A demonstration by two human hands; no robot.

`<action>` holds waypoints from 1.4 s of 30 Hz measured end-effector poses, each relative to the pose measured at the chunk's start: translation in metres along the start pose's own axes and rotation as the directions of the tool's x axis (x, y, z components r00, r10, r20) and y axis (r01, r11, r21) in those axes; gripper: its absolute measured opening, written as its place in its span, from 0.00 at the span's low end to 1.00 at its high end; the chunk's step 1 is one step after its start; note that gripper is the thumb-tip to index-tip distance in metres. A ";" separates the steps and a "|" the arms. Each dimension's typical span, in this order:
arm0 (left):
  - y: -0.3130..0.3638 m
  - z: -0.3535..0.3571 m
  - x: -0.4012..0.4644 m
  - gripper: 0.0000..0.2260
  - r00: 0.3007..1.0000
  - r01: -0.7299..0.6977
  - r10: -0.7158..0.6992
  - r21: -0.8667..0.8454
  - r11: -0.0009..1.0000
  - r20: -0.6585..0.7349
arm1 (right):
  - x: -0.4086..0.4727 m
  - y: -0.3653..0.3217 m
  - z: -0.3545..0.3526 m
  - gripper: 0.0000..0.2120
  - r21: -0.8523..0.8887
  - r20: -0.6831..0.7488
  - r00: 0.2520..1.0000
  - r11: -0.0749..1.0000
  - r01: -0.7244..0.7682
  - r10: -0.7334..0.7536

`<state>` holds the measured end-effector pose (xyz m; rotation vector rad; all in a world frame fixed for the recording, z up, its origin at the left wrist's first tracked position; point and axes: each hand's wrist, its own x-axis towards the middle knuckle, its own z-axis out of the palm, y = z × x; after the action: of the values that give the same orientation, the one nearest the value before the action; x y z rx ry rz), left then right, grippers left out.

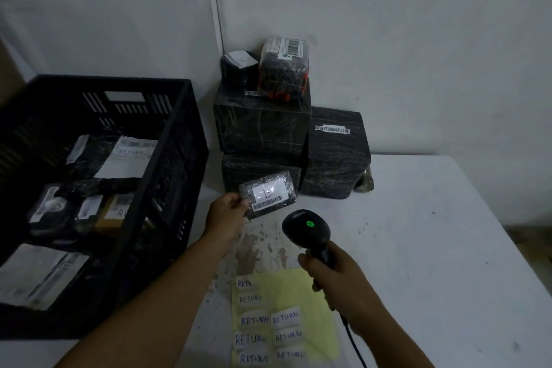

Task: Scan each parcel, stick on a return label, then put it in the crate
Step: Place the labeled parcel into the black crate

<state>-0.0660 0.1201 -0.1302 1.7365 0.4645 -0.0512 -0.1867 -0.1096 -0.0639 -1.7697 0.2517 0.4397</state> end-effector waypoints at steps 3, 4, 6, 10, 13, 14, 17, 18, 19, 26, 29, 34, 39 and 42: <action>0.001 0.000 -0.001 0.04 1.000 -0.004 0.004 0.010 1.000 -0.008 | -0.002 0.001 0.010 0.18 -0.040 -0.059 0.998 0.999 0.032 -0.034; 0.002 0.000 -0.001 0.04 1.000 -0.003 0.003 0.012 1.000 -0.004 | -0.003 0.001 0.012 0.18 -0.051 -0.068 0.997 0.998 0.035 -0.038; 0.002 -0.001 0.000 0.04 1.000 -0.003 0.003 0.009 1.000 0.005 | -0.005 0.002 0.014 0.18 -0.035 -0.070 0.997 0.999 0.035 -0.037; -0.001 -0.002 0.001 0.06 1.000 -0.026 0.026 0.000 1.000 0.002 | -0.009 0.001 0.015 0.15 -0.013 -0.070 0.997 0.999 0.035 -0.036; -0.003 -0.003 0.004 0.05 1.000 -0.018 0.018 0.010 1.000 -0.006 | -0.012 0.000 0.015 0.15 0.008 -0.058 0.998 0.999 0.035 -0.034; -0.003 -0.003 0.005 0.05 1.000 -0.012 0.012 0.020 1.000 -0.008 | -0.013 -0.001 0.014 0.14 0.019 -0.056 0.998 0.999 0.032 -0.031; -0.006 -0.004 0.008 0.06 1.000 -0.005 0.006 0.024 1.000 -0.029 | -0.016 -0.003 0.014 0.13 0.040 -0.053 0.998 0.999 0.026 -0.024; -0.007 -0.004 0.009 0.06 0.999 -0.002 0.003 0.015 1.000 -0.042 | -0.017 -0.003 0.014 0.12 0.043 -0.054 0.998 0.999 0.026 -0.024; -0.009 -0.004 0.010 0.05 0.999 0.004 -0.004 0.006 1.000 -0.054 | -0.018 -0.003 0.014 0.12 0.044 -0.053 0.998 0.999 0.027 -0.025; -0.018 -0.005 0.015 0.04 0.996 0.063 -0.066 -0.044 0.997 -0.067 | -0.020 -0.004 0.014 0.12 0.038 -0.049 0.998 0.999 0.033 -0.031; -0.020 -0.006 0.016 0.04 0.996 0.066 -0.069 -0.056 0.996 -0.061 | -0.018 -0.002 0.015 0.13 0.024 -0.040 0.998 0.999 0.040 -0.039; -0.022 -0.007 0.017 0.05 0.996 0.066 -0.068 -0.045 0.997 -0.054 | -0.013 0.006 0.015 0.15 -0.031 -0.079 0.996 0.999 0.044 -0.046; -0.038 -0.006 0.011 0.05 0.989 0.135 -0.133 0.011 0.991 -0.070 | 0.018 0.043 0.000 0.12 -0.207 -0.320 0.946 0.978 -0.026 -0.043; -0.053 -0.007 0.004 0.05 0.982 0.181 -0.174 0.096 0.979 -0.080 | 0.042 0.070 -0.017 0.11 -0.328 -0.445 0.896 0.932 -0.155 -0.007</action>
<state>-0.0813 0.1355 -0.1794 1.7982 0.6794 -0.1438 -0.1739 -0.1408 -0.1402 -2.2160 0.5940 0.1325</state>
